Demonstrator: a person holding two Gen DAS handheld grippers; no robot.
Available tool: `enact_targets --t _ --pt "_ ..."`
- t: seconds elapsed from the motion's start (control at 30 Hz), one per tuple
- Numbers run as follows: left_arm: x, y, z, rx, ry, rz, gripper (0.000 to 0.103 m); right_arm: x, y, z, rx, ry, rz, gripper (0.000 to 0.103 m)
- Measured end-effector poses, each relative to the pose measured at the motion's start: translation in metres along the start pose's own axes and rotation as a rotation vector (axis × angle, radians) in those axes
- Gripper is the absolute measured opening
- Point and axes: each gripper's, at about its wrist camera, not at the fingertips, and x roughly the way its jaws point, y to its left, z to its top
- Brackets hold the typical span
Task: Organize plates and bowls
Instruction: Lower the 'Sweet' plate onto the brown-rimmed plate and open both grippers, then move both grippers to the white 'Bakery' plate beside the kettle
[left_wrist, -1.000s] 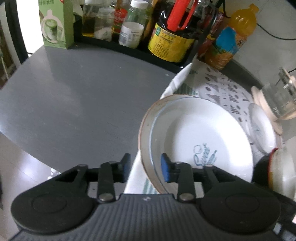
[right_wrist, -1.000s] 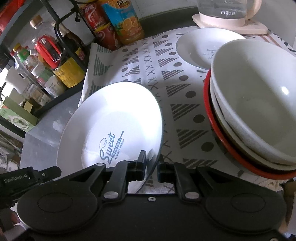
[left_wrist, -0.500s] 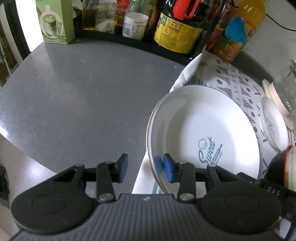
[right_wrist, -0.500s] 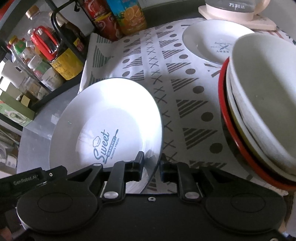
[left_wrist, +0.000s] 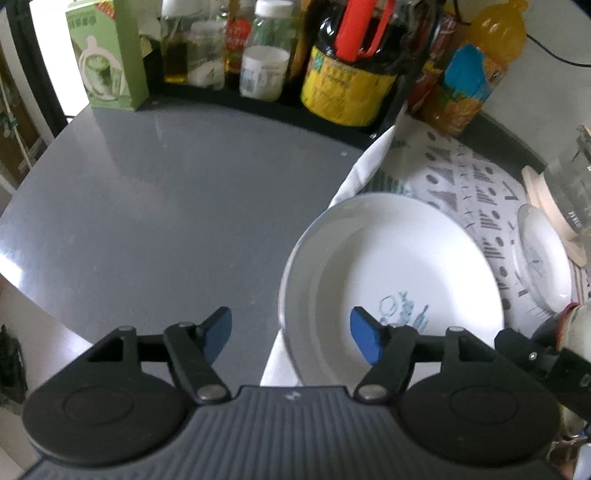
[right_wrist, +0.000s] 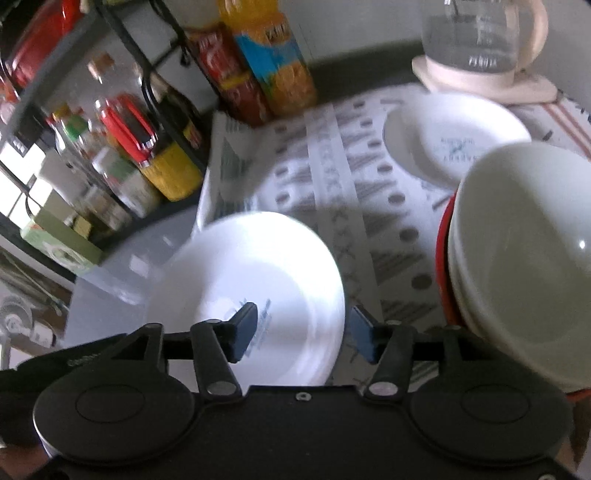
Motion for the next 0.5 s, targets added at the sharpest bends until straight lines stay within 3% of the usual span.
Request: enact_targets --t 0.37,0.5 --pt "-0.016 -0.04 0.016 0.04 -0.052 -0.088 0.079 -0.041 -0.021 0.039 0.009 -0.167 -0.01 0.079" --pt "-0.017 -0.059 0.022 0.063 -0.058 -0.119 0.079 -0.049 -0.034 0.05 0.027 -0.2 -0.03 0.082"
